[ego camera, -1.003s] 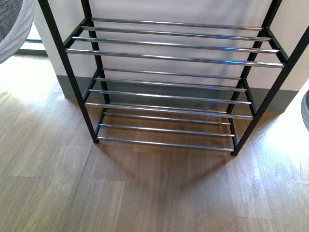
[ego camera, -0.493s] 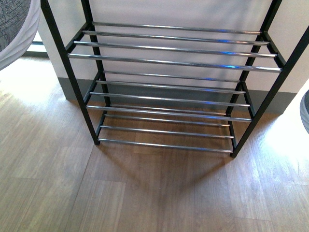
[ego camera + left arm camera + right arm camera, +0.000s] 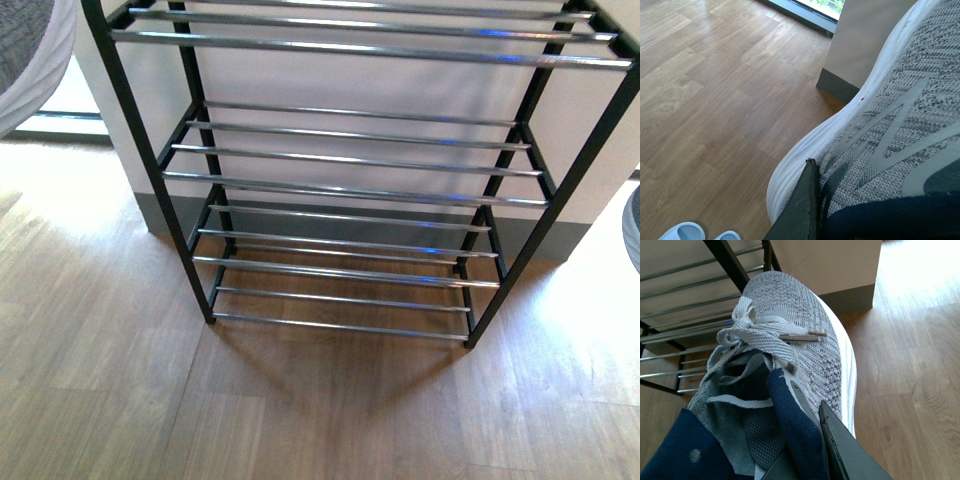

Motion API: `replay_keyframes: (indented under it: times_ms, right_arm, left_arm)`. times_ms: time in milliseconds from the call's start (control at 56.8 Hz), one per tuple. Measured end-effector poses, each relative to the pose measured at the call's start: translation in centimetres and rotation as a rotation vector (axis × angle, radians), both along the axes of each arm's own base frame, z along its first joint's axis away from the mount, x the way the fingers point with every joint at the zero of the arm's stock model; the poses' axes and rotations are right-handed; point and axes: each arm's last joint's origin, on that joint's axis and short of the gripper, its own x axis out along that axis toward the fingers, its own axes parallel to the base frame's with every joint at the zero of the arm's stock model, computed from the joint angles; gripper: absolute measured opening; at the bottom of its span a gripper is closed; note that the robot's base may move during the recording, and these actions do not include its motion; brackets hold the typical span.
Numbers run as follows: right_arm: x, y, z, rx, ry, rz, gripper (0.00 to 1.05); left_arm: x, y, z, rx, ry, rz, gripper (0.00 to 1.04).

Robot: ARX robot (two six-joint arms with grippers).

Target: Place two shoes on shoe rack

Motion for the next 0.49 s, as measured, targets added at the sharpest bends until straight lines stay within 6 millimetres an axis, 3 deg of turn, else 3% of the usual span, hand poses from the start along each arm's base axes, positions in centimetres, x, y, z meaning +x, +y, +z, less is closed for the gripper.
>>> replay_keyframes:
  times_ms: [493]
  right_arm:
    - [0.01,0.0,0.02,0.001,-0.001,0.0,0.01]
  left_arm:
    - [0.0,0.0,0.0,0.0,0.0,0.001,0.02]
